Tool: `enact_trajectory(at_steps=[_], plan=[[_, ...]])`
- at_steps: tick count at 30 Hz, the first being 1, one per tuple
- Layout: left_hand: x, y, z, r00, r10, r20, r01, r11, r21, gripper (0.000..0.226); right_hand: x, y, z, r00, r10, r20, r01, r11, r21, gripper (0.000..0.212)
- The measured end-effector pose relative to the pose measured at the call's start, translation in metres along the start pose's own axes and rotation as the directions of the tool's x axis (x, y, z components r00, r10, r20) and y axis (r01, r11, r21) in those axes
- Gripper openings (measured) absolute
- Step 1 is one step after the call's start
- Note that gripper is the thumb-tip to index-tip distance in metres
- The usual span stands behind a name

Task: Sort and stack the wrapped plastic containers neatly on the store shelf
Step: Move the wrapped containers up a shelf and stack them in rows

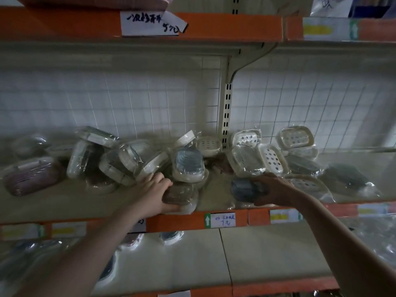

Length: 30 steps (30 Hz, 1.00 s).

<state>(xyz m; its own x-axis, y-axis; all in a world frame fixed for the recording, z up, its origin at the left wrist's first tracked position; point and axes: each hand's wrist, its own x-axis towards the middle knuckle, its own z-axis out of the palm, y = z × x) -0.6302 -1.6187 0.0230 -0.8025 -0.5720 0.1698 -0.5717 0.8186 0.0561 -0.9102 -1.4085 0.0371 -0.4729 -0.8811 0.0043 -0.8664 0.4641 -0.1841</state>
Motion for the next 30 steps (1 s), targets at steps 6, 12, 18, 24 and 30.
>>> enact_trajectory(at_steps=[6, 12, 18, 24, 30], plan=[[-0.006, 0.027, -0.002, 0.975, -0.122, 0.188, 0.172, 0.944, -0.281, 0.088, 0.009, 0.002, -0.004, 0.999, -0.031, 0.012, 0.032, 0.994, -0.104, 0.093], [-0.011, 0.027, -0.020, 0.944, -0.074, 0.320, 0.146, 0.967, -0.209, 0.081, 0.009, -0.010, 0.007, 0.998, -0.026, -0.064, 0.028, 0.999, 0.028, 0.098], [-0.025, 0.028, -0.023, 0.957, -0.117, 0.266, 0.143, 0.987, -0.080, 0.105, 0.009, -0.027, 0.013, 0.986, -0.121, -0.119, 0.136, 0.982, 0.131, 0.091], [-0.049, 0.046, -0.015, 0.950, -0.268, 0.160, 0.296, 0.937, -0.187, 0.093, -0.007, -0.034, 0.006, 0.959, -0.151, -0.240, 0.144, 0.988, -0.047, 0.085], [-0.078, 0.065, -0.014, 0.904, -0.428, 0.001, 0.424, 0.896, -0.131, 0.087, -0.037, -0.044, 0.006, 0.936, -0.049, -0.350, 0.098, 0.987, 0.124, 0.080]])
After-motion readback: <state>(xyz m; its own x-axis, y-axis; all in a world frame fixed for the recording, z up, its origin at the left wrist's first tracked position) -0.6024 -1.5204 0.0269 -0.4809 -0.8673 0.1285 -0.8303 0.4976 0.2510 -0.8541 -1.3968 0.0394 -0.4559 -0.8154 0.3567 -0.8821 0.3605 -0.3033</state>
